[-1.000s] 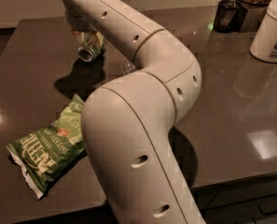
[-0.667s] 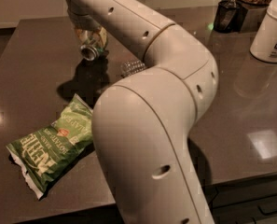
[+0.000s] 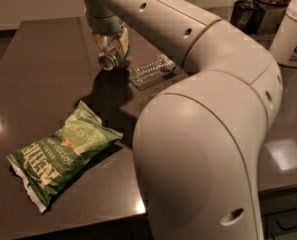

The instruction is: Move green can near water bottle

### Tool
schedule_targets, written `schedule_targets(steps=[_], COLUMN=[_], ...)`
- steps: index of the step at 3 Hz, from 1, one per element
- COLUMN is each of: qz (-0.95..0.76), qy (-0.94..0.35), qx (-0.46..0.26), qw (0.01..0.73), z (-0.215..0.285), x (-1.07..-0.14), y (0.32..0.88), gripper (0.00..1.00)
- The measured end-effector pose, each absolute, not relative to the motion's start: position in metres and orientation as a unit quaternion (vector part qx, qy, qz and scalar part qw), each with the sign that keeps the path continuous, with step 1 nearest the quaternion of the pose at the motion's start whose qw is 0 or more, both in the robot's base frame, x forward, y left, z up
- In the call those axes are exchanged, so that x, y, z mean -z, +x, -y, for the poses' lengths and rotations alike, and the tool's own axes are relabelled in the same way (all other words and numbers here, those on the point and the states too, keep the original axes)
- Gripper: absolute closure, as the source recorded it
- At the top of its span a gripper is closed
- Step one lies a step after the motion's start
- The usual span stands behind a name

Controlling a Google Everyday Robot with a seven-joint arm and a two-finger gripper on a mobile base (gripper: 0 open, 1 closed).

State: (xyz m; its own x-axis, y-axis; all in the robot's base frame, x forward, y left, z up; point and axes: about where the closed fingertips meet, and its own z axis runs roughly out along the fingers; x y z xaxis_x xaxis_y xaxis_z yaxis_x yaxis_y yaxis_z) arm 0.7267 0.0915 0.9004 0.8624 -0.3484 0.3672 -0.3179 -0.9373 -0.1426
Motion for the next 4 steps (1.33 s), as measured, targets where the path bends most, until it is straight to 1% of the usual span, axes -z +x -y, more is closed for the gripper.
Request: schedule_targets(steps=[1, 2, 3, 4], qz=[-0.182, -0.187, -0.183, -0.175], qy=[-0.964, -0.964, -0.965, -0.969], qx=[0.189, 0.186, 0.187, 0.176], qw=[0.036, 0.034, 0.028, 0.011], z=[-0.079, -0.07, -0.067, -0.053], x=[-0.897, -0.892, -0.888, -0.879], y=[0.72, 0.727, 0.742, 0.754], gripper=[0.74, 0.5, 0.19, 0.0])
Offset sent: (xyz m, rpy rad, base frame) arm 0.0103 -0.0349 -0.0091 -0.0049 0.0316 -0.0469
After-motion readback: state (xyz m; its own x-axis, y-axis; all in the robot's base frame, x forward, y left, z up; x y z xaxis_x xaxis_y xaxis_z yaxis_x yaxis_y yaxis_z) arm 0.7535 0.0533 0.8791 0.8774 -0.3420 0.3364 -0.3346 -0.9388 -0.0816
